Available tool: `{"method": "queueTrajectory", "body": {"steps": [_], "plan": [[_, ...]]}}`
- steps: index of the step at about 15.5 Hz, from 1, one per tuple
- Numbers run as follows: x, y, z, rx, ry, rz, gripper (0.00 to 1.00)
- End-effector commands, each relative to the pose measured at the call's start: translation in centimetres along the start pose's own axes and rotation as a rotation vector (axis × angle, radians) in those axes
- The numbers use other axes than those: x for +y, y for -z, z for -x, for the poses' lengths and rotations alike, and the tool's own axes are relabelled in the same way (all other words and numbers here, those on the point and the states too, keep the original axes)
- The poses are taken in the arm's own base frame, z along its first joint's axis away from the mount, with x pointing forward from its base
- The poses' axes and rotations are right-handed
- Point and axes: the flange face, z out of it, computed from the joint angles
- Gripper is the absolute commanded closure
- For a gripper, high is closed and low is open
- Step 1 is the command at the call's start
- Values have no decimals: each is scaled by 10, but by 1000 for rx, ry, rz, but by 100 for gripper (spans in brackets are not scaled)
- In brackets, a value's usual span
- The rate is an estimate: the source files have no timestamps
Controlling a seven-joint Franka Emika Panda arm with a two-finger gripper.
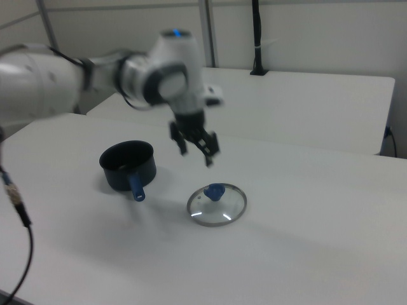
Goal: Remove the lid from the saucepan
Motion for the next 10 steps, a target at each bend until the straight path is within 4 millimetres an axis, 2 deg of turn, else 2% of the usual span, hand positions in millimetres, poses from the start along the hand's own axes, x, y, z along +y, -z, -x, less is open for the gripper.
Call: {"method": "queueTrajectory", "body": {"steps": [1, 3, 5, 10], "plan": [[-40, 79, 59, -60, 51, 21, 0], [-40, 107, 74, -41, 52, 10, 0], [-41, 123, 84, -40, 55, 5, 0], [-41, 126, 89, -62, 29, 5, 0]]}}
